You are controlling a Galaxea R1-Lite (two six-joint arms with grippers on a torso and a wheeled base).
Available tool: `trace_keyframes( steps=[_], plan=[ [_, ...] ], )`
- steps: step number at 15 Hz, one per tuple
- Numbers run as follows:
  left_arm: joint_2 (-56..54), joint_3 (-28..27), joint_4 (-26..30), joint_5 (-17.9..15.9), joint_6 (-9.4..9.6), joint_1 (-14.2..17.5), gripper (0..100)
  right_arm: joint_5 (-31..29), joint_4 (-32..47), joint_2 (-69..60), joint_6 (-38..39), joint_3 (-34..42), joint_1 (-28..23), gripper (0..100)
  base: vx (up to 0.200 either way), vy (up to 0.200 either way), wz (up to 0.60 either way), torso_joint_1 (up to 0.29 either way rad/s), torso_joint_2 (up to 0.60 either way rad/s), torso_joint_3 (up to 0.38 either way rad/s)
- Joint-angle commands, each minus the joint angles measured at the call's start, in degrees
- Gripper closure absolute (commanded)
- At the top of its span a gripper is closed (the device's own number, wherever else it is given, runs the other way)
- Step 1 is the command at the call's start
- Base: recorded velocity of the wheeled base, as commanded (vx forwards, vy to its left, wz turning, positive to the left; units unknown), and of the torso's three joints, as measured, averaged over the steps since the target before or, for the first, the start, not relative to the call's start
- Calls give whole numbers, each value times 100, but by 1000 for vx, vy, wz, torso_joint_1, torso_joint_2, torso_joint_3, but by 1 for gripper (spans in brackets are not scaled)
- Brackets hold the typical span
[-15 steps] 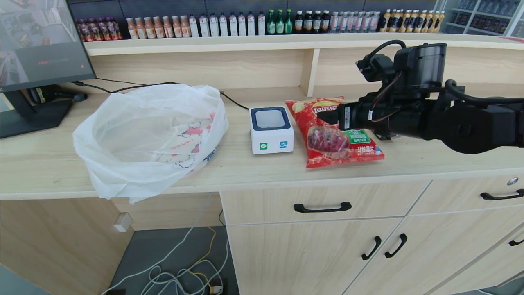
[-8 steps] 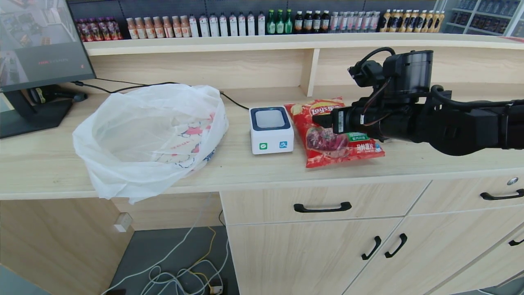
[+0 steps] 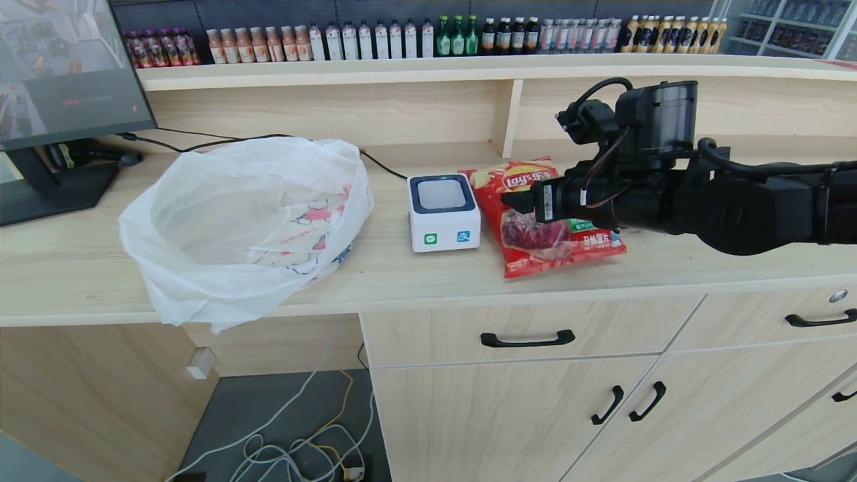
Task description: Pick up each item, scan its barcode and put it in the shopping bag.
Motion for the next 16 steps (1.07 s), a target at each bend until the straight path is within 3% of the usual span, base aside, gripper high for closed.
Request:
trace_keyframes(
  steps=[1, 7, 16],
  plan=[
    [-2, 0, 0, 0, 0, 0, 0, -1, 10, -44, -1, -45, 30, 0, 0, 0, 0, 0, 0, 0],
    [-2, 0, 0, 9, 0, -9, 0, -1, 274, 62, -10, -45, 197, 0, 0, 0, 0, 0, 0, 0],
    [-2, 0, 0, 9, 0, 0, 0, 8, 907, 361, 315, -695, 39, 0, 0, 0, 0, 0, 0, 0]
  ],
)
